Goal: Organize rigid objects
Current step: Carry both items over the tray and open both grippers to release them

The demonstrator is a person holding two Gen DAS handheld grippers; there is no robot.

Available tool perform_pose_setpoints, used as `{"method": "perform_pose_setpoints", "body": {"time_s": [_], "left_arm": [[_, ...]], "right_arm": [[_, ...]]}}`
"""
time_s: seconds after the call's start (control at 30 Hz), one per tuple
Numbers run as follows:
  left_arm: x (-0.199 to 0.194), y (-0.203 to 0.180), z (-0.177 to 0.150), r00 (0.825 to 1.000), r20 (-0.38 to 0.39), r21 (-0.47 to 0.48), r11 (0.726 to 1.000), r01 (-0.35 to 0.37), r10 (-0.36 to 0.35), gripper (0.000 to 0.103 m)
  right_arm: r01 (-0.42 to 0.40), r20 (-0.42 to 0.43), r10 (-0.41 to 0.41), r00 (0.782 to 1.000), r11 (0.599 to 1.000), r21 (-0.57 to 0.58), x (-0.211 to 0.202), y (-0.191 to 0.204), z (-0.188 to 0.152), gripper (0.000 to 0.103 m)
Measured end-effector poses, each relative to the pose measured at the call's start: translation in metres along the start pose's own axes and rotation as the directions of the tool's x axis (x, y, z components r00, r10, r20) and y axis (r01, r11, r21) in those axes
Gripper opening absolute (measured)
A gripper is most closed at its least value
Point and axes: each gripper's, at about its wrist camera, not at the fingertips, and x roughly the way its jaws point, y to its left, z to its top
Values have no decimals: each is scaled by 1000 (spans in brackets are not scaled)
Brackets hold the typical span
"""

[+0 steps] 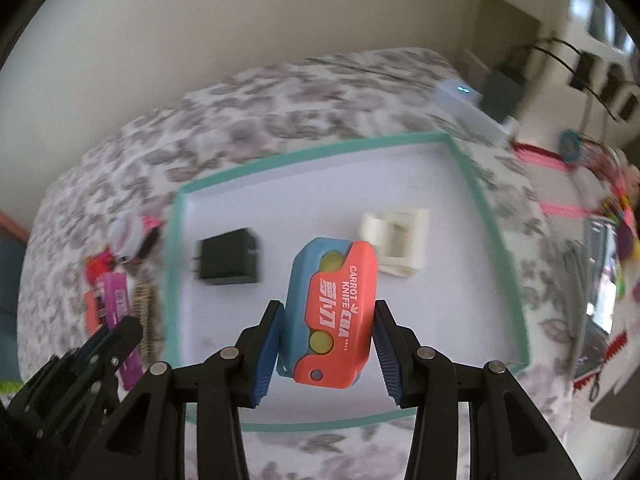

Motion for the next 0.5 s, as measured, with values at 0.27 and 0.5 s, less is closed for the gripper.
{"method": "perform_pose_setpoints", "body": {"time_s": [0.27, 0.5], "left_arm": [[23, -29, -7, 999, -54, 70, 998, 7, -3, 11], [37, -32, -13, 996, -89, 83, 997, -3, 11, 11]], "right_arm": [[82, -21, -81, 996, 995, 53, 10, -30, 0, 46], [88, -47, -87, 995, 995, 37, 19, -31, -3, 45]]}}
